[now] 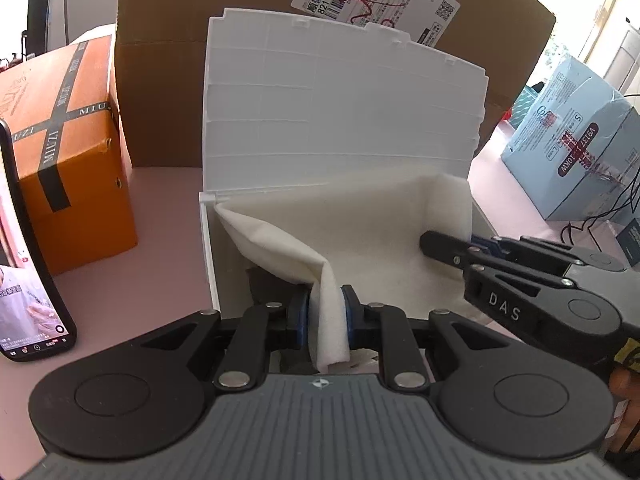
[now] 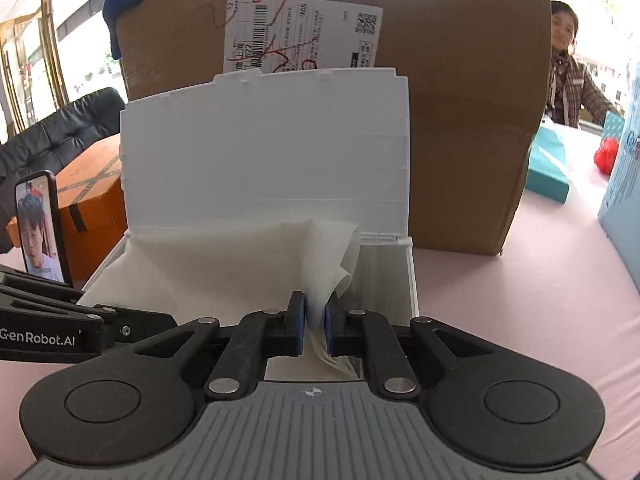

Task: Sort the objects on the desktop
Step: 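Lower the white cloth with both grippers into the white box, then open the right gripper while the left gripper opens, releasing the white cloth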

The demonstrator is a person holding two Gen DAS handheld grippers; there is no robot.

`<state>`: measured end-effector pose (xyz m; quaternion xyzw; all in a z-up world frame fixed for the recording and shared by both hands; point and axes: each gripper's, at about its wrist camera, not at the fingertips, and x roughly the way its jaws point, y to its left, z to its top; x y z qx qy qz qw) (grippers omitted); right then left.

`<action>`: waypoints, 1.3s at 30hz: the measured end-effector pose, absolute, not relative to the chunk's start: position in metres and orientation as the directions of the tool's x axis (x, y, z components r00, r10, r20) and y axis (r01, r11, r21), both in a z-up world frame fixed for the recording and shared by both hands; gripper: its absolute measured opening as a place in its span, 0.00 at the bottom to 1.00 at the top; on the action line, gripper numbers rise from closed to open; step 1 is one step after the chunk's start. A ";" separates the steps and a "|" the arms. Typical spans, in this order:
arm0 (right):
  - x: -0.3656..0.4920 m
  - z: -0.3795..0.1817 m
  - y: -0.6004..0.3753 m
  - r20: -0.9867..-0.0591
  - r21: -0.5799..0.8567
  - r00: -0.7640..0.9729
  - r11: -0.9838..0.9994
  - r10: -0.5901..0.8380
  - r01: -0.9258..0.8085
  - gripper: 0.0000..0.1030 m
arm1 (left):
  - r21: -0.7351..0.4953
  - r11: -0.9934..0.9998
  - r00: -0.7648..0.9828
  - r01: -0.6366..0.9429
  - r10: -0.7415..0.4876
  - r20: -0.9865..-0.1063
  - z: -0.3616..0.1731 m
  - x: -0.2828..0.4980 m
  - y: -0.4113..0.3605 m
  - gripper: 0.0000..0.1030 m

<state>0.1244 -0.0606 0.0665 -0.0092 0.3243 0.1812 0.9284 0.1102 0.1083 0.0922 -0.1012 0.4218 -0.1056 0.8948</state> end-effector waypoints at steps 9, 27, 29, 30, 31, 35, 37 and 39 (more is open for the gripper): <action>0.119 0.080 -0.074 -0.554 0.175 0.750 0.931 0.361 -0.319 0.51 | -0.340 0.929 0.670 0.146 -0.346 -0.656 0.105 0.103 0.113 0.82; 0.133 0.083 -0.026 -0.580 0.336 0.532 0.776 0.617 -0.534 0.19 | -0.321 0.928 0.820 0.190 -0.330 -0.468 0.150 0.077 0.143 0.78; 0.146 0.078 -0.018 -0.635 0.352 0.477 0.777 0.608 -0.522 0.18 | -0.317 0.929 0.818 0.191 -0.329 -0.472 0.149 0.078 0.146 0.78; 0.151 0.076 -0.014 -0.658 0.349 0.455 0.778 0.601 -0.523 0.18 | -0.317 0.929 0.817 0.191 -0.329 -0.473 0.149 0.080 0.146 0.79; 0.154 0.074 -0.010 -0.678 0.337 0.440 0.781 0.589 -0.526 0.18 | -0.318 0.929 0.816 0.189 -0.329 -0.475 0.148 0.082 0.147 0.79; 0.160 0.068 0.009 -0.751 0.252 0.411 0.800 0.517 -0.545 0.18 | -0.344 0.923 0.805 0.172 -0.333 -0.491 0.144 0.086 0.156 0.79; 0.162 0.064 0.019 -0.781 0.215 0.394 0.801 0.485 -0.559 0.18 | -0.347 0.920 0.791 0.183 -0.347 -0.503 0.141 0.089 0.155 0.79; 0.164 0.060 0.024 -0.795 0.201 0.389 0.807 0.466 -0.555 0.18 | -0.356 0.916 0.782 0.182 -0.355 -0.512 0.138 0.091 0.154 0.79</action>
